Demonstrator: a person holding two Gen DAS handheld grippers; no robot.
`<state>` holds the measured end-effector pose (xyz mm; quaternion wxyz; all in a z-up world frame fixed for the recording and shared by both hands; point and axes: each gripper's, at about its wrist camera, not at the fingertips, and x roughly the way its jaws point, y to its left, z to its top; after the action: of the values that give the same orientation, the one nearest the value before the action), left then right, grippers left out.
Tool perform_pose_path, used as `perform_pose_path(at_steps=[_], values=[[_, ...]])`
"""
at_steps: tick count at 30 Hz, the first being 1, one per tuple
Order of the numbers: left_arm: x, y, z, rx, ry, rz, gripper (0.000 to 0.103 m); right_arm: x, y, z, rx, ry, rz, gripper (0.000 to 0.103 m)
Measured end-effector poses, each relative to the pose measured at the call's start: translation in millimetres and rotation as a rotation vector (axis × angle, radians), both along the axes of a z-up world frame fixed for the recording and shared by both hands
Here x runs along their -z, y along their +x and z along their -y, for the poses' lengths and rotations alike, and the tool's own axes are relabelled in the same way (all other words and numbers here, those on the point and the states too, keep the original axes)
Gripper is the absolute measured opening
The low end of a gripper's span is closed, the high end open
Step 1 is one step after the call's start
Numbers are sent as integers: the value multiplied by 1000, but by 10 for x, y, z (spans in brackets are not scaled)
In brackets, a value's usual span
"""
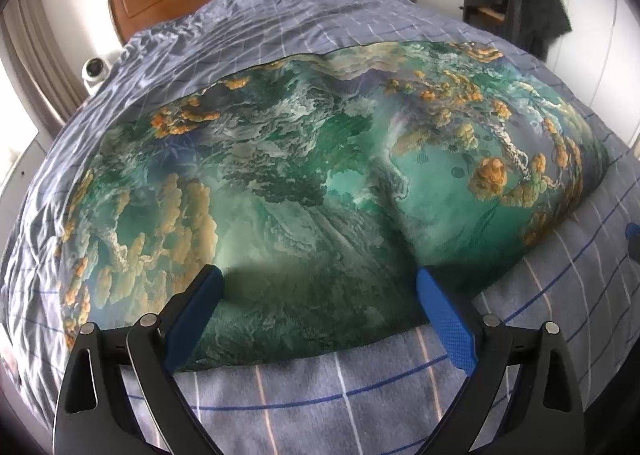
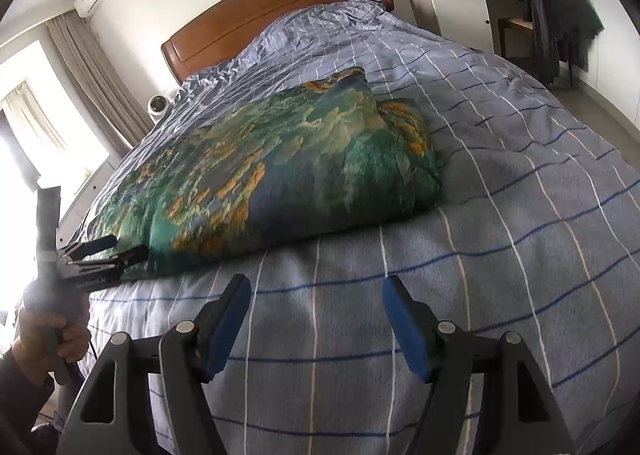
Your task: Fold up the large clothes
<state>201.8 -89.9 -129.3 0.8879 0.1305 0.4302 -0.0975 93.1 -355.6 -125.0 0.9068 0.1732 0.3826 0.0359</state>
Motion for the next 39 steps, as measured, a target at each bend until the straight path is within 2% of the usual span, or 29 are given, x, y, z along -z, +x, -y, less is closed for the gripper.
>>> perform_pose_path(at_steps=[6, 9, 12, 15, 21, 24, 28, 33, 39], values=[[8, -117, -23, 14, -1, -8, 98, 62, -36, -21, 4, -3, -14, 70], [0, -270, -68, 42, -30, -8, 98, 64, -35, 56, 47, 7, -20, 78], [-18, -387, -128, 45, -89, -28, 97, 83, -56, 178, 93, 42, -12, 79], [-127, -427, -150, 40, -157, -10, 98, 104, -7, 261, 110, 79, -21, 80], [-181, -363, -115, 30, -151, -5, 98, 67, 134, 423, 152, 171, -4, 83], [-190, -386, -151, 23, -154, 4, 98, 62, 159, 453, 173, 147, 12, 83], [-181, -340, -211, 2, -188, 0, 98, 78, 198, 475, 171, 130, -11, 83], [-230, -241, -127, 27, -193, 13, 98, 158, 384, 725, 215, 308, -28, 83], [-222, -300, -19, 73, -162, 24, 98, 359, 699, 894, 257, 449, -73, 87]])
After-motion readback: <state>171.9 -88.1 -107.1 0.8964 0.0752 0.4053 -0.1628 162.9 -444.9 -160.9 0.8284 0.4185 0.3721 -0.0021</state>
